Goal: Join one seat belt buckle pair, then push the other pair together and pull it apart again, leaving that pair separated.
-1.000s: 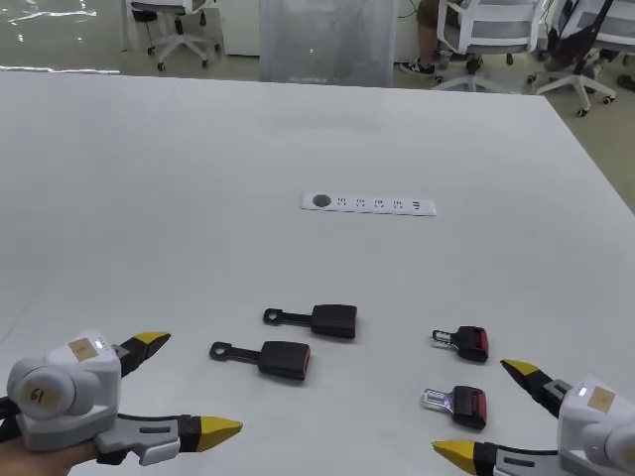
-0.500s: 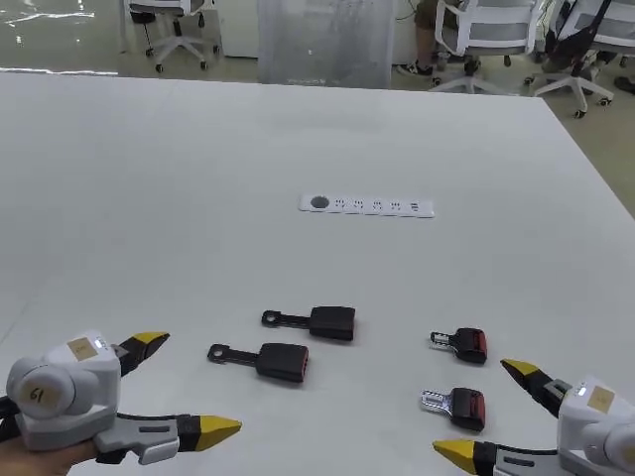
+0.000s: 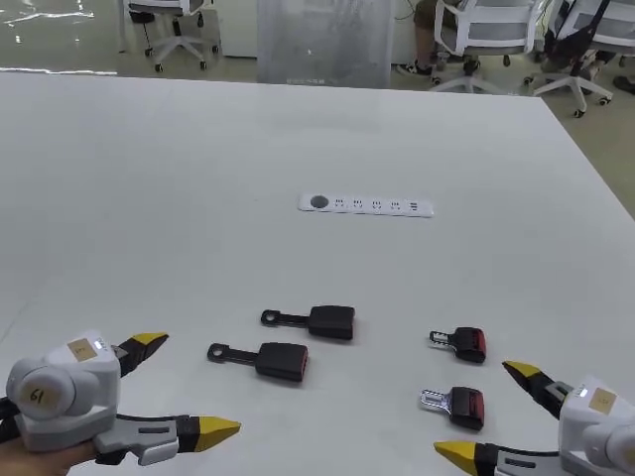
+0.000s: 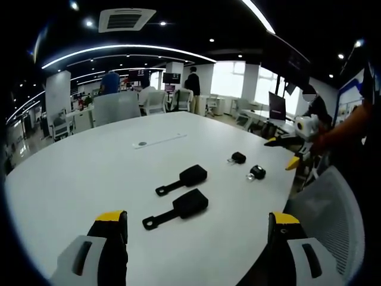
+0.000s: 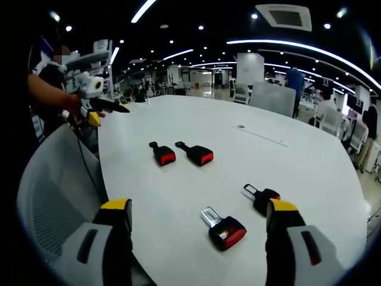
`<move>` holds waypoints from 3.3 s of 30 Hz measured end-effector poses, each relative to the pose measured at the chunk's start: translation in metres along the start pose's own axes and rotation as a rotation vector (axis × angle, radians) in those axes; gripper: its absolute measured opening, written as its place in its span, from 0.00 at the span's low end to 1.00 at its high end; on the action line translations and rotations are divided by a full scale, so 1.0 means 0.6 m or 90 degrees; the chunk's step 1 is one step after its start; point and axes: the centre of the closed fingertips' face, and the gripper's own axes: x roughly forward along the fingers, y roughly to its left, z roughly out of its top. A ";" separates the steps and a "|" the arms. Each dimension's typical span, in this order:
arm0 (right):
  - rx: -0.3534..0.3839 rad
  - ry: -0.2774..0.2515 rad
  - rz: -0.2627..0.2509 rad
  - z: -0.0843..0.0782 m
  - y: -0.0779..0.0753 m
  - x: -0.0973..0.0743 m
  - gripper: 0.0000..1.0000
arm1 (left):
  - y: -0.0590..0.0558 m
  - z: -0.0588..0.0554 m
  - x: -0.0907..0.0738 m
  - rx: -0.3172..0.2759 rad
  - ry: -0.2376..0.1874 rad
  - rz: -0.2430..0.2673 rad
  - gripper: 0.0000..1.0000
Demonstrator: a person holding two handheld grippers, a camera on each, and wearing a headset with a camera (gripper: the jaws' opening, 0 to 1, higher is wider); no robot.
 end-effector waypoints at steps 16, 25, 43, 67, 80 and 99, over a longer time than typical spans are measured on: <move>0.000 0.007 0.000 -0.006 -0.001 -0.003 0.95 | -0.002 0.000 0.002 0.004 0.005 -0.002 1.00; 0.000 0.012 -0.004 -0.011 -0.006 -0.004 0.95 | -0.001 -0.001 0.005 0.005 0.007 -0.002 1.00; 0.003 0.026 -0.012 -0.024 -0.025 -0.012 0.94 | -0.003 -0.003 0.029 0.003 0.015 -0.013 1.00; -0.002 0.064 0.000 -0.045 -0.059 0.002 0.88 | -0.003 -0.003 0.091 0.007 0.042 -0.041 0.99; -0.032 0.113 0.038 -0.074 -0.060 0.027 0.85 | -0.007 -0.012 0.137 0.006 0.069 -0.073 0.97; -0.050 0.158 0.092 -0.110 -0.072 0.054 0.76 | 0.000 -0.038 0.212 0.077 0.147 -0.143 0.91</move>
